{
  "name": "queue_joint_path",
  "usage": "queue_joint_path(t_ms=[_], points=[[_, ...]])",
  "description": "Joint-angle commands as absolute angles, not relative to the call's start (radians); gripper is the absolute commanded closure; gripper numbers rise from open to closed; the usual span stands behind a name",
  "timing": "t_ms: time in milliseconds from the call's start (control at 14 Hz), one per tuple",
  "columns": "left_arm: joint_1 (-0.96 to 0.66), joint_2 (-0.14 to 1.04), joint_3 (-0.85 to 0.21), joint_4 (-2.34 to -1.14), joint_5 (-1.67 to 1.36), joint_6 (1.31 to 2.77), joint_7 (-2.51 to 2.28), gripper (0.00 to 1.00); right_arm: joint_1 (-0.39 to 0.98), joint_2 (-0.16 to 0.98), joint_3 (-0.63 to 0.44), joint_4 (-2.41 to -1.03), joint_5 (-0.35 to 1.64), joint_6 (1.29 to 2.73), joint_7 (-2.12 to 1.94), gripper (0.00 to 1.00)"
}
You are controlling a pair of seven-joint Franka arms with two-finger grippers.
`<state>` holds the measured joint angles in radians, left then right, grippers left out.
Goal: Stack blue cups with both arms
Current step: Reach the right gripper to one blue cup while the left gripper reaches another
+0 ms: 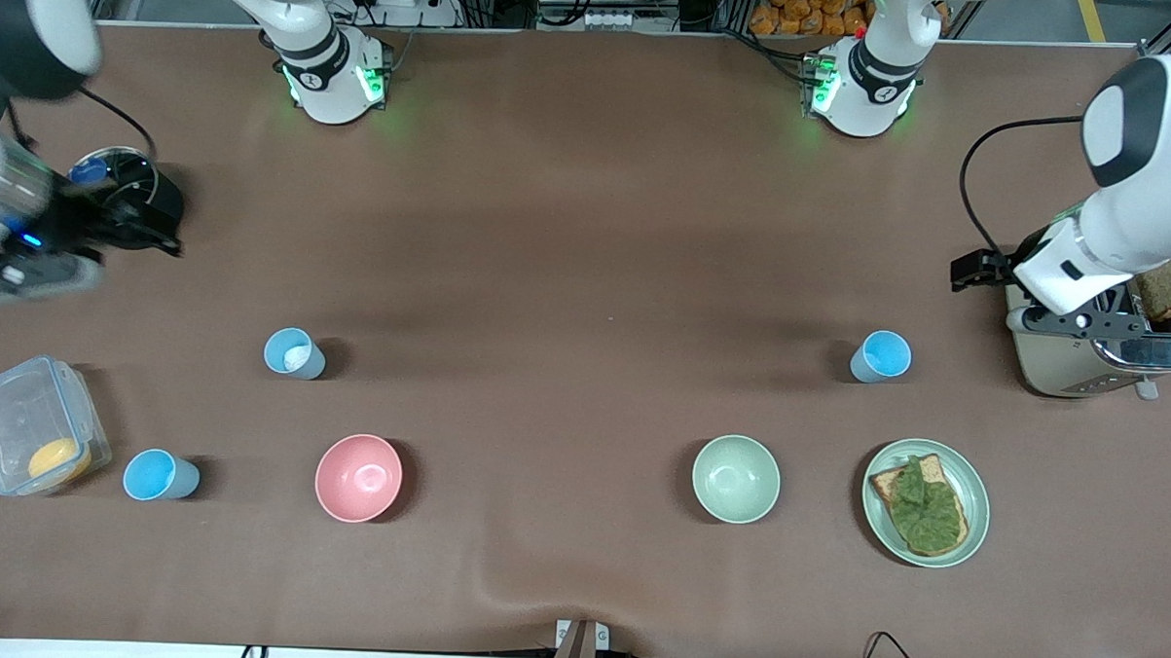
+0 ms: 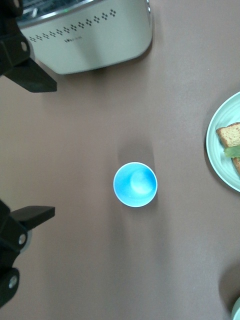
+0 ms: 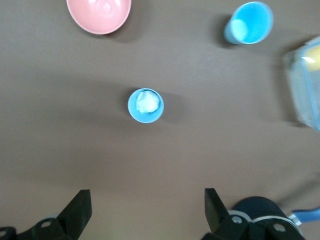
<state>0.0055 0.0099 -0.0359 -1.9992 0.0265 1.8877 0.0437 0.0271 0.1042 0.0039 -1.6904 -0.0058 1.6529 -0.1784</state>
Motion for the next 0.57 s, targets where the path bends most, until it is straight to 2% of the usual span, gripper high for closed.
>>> queue_joint_path(t_ms=[0,357,500], points=[[0.006,-0.020,-0.041,-2.109,0.043,1.998,0.058,0.00,0.075,0.184,0.003,-1.690,-0.018,1.707,-0.074,0.00],[0.002,-0.017,-0.063,-2.285,0.043,2.245,0.025,0.00,0.136,0.313,0.002,-1.718,-0.064,1.851,0.181,0.00],[-0.003,0.000,-0.066,-2.316,0.043,2.324,-0.001,0.00,0.156,0.350,0.000,-1.777,-0.109,1.986,0.241,0.00]])
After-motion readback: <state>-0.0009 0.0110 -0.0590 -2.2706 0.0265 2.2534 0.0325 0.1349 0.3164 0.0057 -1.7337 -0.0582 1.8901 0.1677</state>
